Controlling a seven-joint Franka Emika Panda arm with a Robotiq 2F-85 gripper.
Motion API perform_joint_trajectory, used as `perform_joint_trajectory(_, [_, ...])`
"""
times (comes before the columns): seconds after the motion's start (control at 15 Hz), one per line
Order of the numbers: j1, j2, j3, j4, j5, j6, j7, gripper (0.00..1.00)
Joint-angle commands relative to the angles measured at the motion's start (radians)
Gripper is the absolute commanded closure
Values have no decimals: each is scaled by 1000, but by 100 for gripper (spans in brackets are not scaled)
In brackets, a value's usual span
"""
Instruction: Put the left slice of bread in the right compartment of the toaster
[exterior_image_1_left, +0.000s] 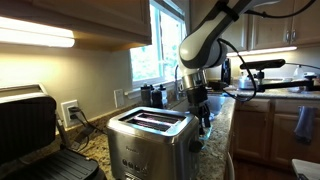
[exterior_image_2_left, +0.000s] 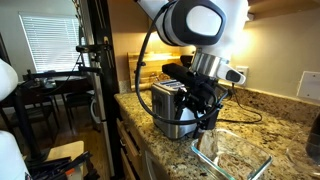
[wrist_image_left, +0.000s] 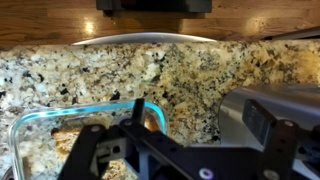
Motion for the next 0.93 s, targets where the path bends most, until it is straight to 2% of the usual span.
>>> perform_joint_trajectory(0.0, [-2,6,-10,-13,21,42,-15,0])
perform_joint_trajectory(0.87, [-28,82,-35,83,23,41,-32,0])
